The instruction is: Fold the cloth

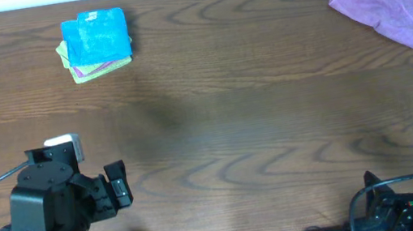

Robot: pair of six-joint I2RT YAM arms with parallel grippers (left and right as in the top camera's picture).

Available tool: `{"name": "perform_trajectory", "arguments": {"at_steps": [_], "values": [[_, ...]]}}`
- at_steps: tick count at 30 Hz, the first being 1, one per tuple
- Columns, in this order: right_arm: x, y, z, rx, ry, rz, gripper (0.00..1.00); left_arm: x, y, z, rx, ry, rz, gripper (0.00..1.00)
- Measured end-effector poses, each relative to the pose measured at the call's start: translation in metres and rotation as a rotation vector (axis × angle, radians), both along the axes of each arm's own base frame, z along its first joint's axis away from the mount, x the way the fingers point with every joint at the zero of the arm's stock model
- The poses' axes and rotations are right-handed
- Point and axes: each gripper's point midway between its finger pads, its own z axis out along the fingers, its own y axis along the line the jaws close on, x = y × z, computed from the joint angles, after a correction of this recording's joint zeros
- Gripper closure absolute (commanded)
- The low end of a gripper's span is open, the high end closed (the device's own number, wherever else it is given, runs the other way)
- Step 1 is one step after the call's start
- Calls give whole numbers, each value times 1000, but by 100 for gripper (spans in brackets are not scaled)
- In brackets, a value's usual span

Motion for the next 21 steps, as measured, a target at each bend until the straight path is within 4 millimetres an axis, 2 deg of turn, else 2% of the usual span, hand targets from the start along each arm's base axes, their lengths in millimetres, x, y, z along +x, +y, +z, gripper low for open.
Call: {"name": "perform_trajectory", "arguments": {"at_steps": [17, 19, 21], "values": [[0, 0, 0, 0, 0, 0, 1, -3, 3, -3, 18, 14, 3, 5], [0, 0, 0, 2, 0, -1, 1, 1, 10, 3, 45, -27, 31, 5], [0, 0, 0, 3, 0, -2, 1, 12, 21, 18, 74, -120, 80, 5]]}}
